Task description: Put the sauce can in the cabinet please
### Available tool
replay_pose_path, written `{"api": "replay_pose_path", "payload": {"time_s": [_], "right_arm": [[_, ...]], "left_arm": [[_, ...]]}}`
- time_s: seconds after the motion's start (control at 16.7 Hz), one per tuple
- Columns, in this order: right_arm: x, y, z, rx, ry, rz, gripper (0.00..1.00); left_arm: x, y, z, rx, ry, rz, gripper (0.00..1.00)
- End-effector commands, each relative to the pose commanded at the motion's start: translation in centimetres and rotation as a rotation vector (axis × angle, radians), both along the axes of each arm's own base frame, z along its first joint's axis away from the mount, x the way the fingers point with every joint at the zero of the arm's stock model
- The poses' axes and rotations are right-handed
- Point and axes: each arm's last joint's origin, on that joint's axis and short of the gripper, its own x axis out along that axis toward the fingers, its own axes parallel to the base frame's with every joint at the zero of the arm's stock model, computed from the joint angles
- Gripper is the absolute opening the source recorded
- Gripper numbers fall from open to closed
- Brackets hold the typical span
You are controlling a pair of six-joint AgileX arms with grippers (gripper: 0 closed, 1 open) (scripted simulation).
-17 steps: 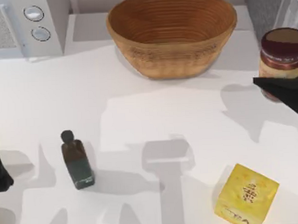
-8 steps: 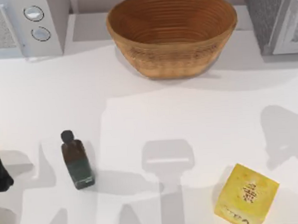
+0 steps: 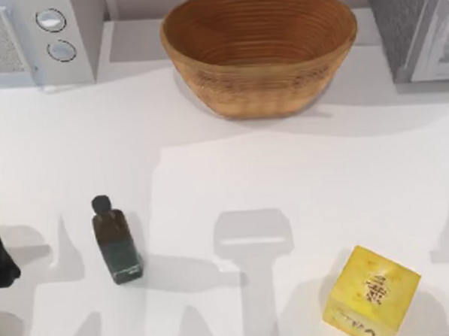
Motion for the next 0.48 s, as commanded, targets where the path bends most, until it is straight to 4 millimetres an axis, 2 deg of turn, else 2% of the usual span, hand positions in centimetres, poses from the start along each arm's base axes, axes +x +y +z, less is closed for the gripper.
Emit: {"api": "replay_pose_path", "payload": {"time_s": [0.48], "right_arm": [[-0.10, -0.01, 0.02, 0.015, -0.029, -0.012, 0.00]], "left_arm": [[0.00, 0.00, 0.00, 0.000, 0.000, 0.000, 1.00]]}}
